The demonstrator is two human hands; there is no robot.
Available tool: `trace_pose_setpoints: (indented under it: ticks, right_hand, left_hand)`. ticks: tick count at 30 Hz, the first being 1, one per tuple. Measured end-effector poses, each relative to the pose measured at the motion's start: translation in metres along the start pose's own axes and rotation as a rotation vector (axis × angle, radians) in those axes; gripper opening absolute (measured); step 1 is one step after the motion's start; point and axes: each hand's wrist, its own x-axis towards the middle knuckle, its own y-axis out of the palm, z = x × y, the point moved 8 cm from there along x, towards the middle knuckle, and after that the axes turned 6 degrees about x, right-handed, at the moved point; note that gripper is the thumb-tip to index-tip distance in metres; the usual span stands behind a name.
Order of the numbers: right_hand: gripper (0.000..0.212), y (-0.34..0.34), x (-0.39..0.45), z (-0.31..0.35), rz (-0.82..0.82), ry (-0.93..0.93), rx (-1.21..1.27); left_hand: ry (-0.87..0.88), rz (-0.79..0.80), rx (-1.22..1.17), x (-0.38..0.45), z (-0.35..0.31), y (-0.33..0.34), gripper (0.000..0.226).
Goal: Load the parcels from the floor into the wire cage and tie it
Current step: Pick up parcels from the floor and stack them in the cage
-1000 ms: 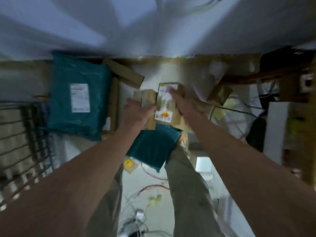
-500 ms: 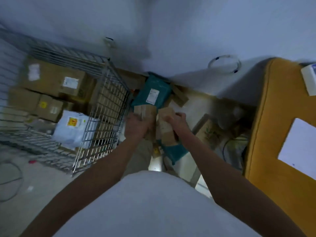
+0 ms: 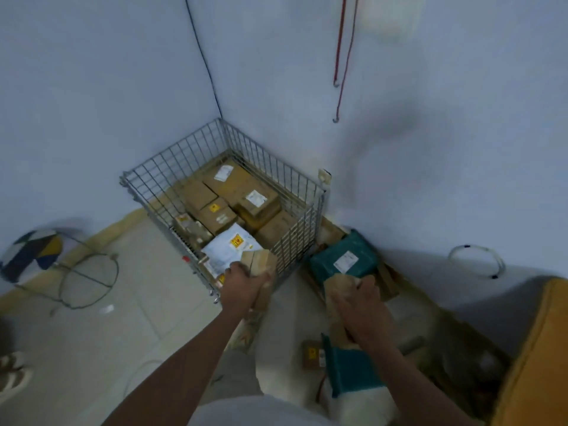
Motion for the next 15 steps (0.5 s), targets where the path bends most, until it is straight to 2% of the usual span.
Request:
trace_pose_setpoints:
  ticks: [4, 6, 8, 12, 15]
  right_hand:
    - [0.069, 0.025, 0.018, 0.053, -0.029, 0.096, 0.134]
    - [0.074, 0.051, 0.033, 0.085, -0.076, 0.142, 0.171]
    - [0.071, 0.090, 0.043, 0.118, -0.075, 0.183, 0.191]
    - [0.064, 0.175, 0.046, 0.171, -0.030, 0.305, 0.268]
    - [0.058, 0.224, 0.046, 0.215, 0.006, 0.371, 0.298]
  left_hand:
    - [0.085, 0.032, 0.008, 0.048, 0.018, -0.043, 0.066]
    - [0.102, 0.048, -0.007, 0.080, 0.036, -0.063, 0.066]
    - [0.082, 0.040, -0.055, 0.116, 0.063, -0.084, 0.066]
    - [-0.051, 0.107, -0.196, 0.180, 0.124, -0.112, 0.099]
    - [-0.058, 0.214, -0.200, 0.218, 0.151, -0.124, 0.105]
